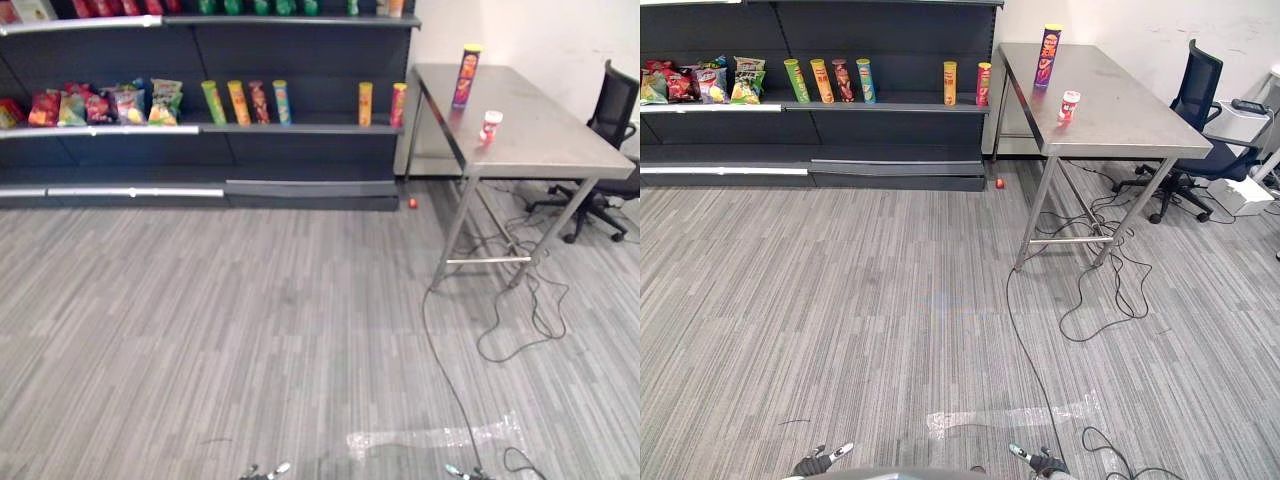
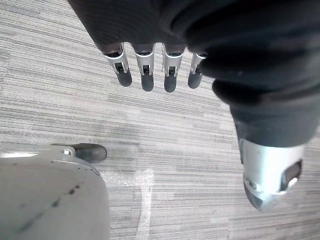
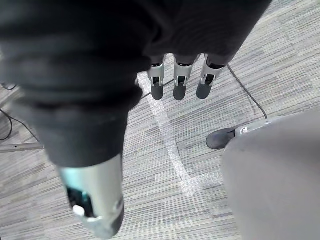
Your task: Put the gum and the chips on the shelf.
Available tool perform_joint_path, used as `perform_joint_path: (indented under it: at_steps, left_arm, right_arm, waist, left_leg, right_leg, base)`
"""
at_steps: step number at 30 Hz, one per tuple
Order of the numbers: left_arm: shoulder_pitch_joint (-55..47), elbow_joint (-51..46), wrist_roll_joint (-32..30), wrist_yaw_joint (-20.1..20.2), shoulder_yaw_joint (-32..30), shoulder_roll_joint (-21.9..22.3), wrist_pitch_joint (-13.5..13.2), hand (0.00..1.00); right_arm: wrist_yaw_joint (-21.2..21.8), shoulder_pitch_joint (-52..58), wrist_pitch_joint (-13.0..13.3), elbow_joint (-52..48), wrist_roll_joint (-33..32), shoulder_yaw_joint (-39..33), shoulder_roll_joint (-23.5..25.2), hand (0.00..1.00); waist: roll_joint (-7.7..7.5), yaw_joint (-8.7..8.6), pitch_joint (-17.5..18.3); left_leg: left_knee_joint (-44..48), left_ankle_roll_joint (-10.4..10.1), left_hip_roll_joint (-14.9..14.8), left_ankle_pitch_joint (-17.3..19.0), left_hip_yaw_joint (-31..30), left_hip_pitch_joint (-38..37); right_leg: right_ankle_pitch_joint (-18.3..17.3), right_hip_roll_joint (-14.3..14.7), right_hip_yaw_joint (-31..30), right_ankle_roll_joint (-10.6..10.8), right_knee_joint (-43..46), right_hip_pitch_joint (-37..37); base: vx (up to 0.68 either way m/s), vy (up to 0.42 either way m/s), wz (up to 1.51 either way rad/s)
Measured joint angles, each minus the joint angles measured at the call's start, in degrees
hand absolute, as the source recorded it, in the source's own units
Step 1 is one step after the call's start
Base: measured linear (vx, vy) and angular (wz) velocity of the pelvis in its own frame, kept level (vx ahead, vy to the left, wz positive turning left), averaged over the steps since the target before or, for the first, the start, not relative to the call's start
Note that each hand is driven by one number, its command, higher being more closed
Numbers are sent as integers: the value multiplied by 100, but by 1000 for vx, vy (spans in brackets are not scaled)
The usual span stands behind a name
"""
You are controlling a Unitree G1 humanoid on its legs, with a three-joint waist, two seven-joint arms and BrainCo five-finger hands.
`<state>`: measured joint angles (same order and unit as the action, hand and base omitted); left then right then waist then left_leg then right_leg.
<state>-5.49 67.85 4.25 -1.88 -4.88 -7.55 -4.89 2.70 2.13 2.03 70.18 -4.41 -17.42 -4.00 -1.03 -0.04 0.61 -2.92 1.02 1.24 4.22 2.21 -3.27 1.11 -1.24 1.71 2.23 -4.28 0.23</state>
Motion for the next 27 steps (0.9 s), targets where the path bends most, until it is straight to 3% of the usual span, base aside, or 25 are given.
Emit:
perform_joint_path:
  at_steps: [10, 14, 16, 17, 18, 19, 20, 21, 23, 25, 27]
  left_arm:
    - [32, 1, 6, 15, 4, -19, 1, 0]
    - [122, -4, 110, 11, -8, -15, 5, 0]
    - [148, -39, 176, 11, -149, -7, 7, 0]
    - [78, -185, 210, 13, -444, 61, 10, 0]
    - [65, -252, 225, 24, -647, 105, 7, 0]
    - [66, -262, 229, 26, -692, 111, 8, 0]
    - [62, -426, 252, 42, -867, 175, 3, 0]
    - [62, -456, 360, 50, -914, 212, 0, 0]
    - [46, -461, 491, 50, -915, 241, 0, 0]
    - [14, -484, 719, 51, -980, 280, -11, 0]
    - [-58, -527, 868, 4, -1030, 372, -49, 0]
  right_arm:
    - [2, -37, 1, 0, -87, 205, -2, 0]
    - [2, -136, 1, 0, -236, 211, 4, 0]
    - [14, -216, 17, -7, -298, 206, 17, 0]
    - [18, -220, 43, -84, -297, 226, 39, 0]
    - [17, -187, 62, -195, -295, 247, 70, 0]
    - [17, -188, 72, -210, -296, 254, 74, 0]
    - [18, -138, 97, -253, -287, 316, 60, 0]
    - [9, -104, 103, -302, -292, 322, 64, 0]
    - [-3, -65, 102, -404, -289, 288, 43, 0]
    - [-3, -69, 99, -406, -297, 261, 56, 0]
    - [-6, -71, 88, -411, -338, 233, 58, 0]
  waist:
    - [-16, -7, -28]
    - [11, -34, -224]
    - [9, -100, -389]
    - [31, -58, -478]
    - [31, -19, -529]
    - [26, -11, -535]
    - [-4, 81, -620]
    - [-19, 182, -679]
    - [29, 166, -699]
    - [29, 182, -703]
    - [116, 189, -707]
  left_leg:
    - [-10, -10, 1, -6, -123, 62]
    - [83, -73, -36, 23, -151, 136]
    - [791, -224, -117, 443, -137, 389]
    - [1798, -400, -302, 922, -7, 656]
    - [2698, -485, -429, 1048, 156, 985]
    - [2901, -485, -457, 1049, 190, 1082]
    - [4309, -482, -619, 871, 192, 1649]
    - [4669, -434, -708, 966, 204, 1784]
    - [4585, -451, -859, 1116, 243, 1966]
    - [3790, -468, -846, 1063, 256, 2102]
    - [2129, -566, -735, 509, 184, 2125]
  right_leg:
    - [0, -2, 109, -1, -72, -6]
    - [-123, 23, 152, -55, 140, -106]
    - [-459, 96, 181, -146, 663, -250]
    - [-755, 181, 109, -233, 1001, -275]
    - [-884, 244, 82, -270, 1177, -277]
    - [-909, 257, 76, -287, 1210, -275]
    - [-1074, 318, -23, -380, 1493, -182]
    - [-1221, 320, -100, -400, 1655, -108]
    - [-1339, 266, -126, -388, 1652, 53]
    - [-1456, 87, -204, -314, 1652, 110]
    - [-1640, -135, -290, -156, 1645, 154]
  base:
    - [3, -1, 5]
    - [15, -11, 6]
    - [-4, -57, -3]
    - [-3, -56, -23]
    - [-13, -69, -24]
    - [18, -94, -24]
    - [87, -91, -35]
    - [122, -64, -33]
    - [147, 20, -9]
    - [191, 117, -6]
    - [310, 227, -7]
